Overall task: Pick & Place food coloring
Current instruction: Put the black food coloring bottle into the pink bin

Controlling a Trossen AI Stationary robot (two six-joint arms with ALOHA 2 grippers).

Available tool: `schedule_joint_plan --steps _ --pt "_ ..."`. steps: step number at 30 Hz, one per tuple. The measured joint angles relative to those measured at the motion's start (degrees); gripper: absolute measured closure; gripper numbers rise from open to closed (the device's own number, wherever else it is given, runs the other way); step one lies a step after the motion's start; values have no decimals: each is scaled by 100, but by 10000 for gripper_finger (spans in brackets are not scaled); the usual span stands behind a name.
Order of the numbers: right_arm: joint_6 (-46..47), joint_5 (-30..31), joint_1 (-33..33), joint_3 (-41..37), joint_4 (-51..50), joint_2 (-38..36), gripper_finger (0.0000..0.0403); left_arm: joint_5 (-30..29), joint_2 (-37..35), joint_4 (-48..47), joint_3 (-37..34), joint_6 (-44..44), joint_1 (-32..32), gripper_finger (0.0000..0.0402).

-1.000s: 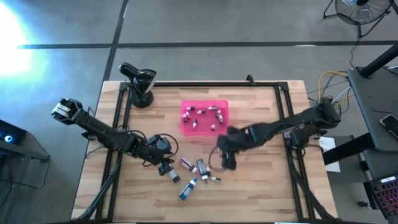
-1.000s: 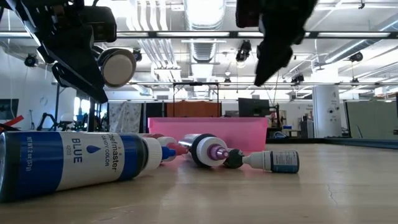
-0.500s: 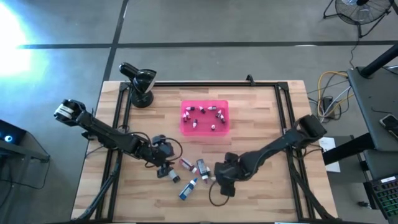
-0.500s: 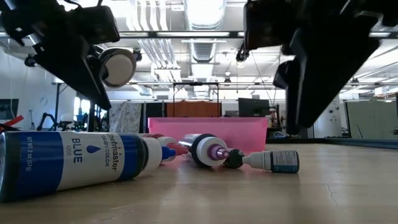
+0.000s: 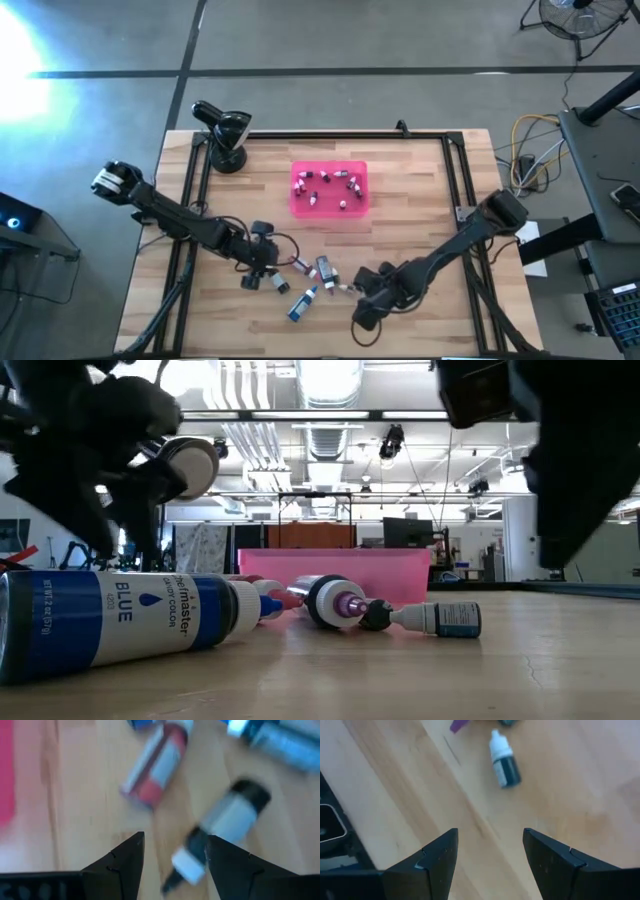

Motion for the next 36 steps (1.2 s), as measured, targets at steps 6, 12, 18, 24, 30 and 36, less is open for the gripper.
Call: schedule_joint_plan --steps 6,12,18,24,30,36 --pt "452 170 156 -24 -11 2 184 20 -234 -1007 0 297 -291 219" --pt "422 395 94 -44 -14 2 184 30 -86 -630 0 1719 -462 219" --pt "352 409 64 -46 -9 4 183 12 291 -318 0 2274 -410 219" --pt "340 409 64 -50 -9 7 183 13 770 -132 0 2283 -397 219" --pt "319 407 64 -74 -9 9 183 277 853 -6 66 2015 -334 227" --pt "277 407 64 -104 -9 9 183 437 824 -155 66 1825 -331 271"
